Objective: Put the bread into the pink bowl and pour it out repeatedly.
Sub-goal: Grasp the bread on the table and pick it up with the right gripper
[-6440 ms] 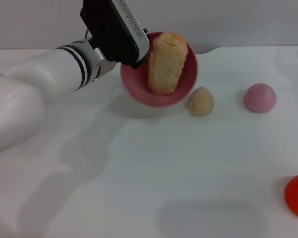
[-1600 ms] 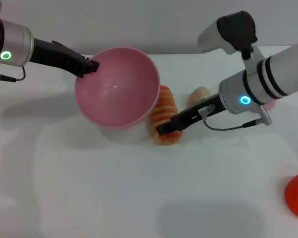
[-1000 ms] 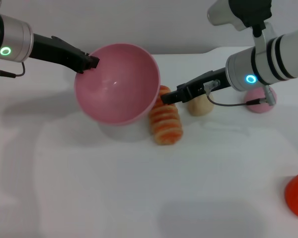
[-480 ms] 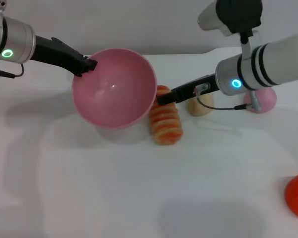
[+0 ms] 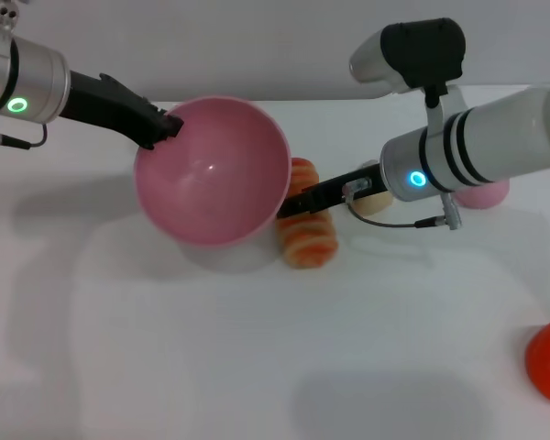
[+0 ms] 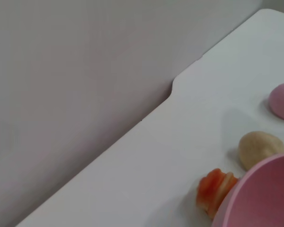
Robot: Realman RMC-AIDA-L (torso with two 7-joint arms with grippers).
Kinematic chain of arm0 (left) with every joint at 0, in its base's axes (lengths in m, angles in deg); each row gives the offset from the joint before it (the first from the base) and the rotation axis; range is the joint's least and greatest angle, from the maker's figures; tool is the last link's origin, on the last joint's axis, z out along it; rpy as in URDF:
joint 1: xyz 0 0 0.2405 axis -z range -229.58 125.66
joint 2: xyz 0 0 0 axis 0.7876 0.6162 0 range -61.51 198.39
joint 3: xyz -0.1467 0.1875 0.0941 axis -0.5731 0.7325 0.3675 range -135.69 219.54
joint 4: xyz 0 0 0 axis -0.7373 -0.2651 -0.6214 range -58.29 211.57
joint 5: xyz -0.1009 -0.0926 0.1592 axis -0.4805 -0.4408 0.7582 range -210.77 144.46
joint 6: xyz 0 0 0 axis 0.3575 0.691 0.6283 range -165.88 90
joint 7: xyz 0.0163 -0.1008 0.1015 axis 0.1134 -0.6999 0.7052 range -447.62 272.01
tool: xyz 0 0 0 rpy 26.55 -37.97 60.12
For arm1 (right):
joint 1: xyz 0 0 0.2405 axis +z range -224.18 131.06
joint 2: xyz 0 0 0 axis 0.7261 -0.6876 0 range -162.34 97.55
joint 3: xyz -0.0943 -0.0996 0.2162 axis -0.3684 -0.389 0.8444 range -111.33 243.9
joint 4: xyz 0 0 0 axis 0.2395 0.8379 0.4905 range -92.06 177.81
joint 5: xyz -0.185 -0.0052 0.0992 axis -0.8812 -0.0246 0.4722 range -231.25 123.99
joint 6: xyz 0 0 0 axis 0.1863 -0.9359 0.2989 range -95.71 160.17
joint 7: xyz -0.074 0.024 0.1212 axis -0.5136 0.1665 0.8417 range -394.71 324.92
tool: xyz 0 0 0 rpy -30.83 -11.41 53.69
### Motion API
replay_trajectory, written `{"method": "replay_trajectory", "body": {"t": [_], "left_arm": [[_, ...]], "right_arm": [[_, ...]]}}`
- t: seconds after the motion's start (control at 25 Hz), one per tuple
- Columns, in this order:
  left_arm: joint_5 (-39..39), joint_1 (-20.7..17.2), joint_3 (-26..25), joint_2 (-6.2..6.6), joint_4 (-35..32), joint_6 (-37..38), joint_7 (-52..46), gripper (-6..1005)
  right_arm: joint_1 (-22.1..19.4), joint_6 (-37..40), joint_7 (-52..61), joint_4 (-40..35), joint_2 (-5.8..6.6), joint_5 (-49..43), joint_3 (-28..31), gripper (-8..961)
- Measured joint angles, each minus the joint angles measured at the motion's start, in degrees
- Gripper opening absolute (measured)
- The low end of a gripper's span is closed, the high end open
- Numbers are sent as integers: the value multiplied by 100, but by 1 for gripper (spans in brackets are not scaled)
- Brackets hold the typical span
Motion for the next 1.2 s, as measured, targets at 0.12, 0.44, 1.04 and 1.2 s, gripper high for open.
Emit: {"method": "replay_trajectory", "body": {"t": [0.12, 0.44, 1.04, 1.2], "left_arm": [[2, -39, 4, -22, -12, 14, 35, 60], [2, -142, 12, -43, -18, 91, 54, 61], [1, -296, 13, -94, -138, 205, 52, 61], [1, -296, 12, -93, -138, 213, 52, 61]], "right_arm": [[7, -47, 9, 111, -3, 78, -40, 754], [1, -53, 117, 253, 2, 102, -39, 754], [-50, -56, 138, 364, 9, 81, -54, 752], [-47, -55, 138, 355, 13, 90, -56, 751]]}}
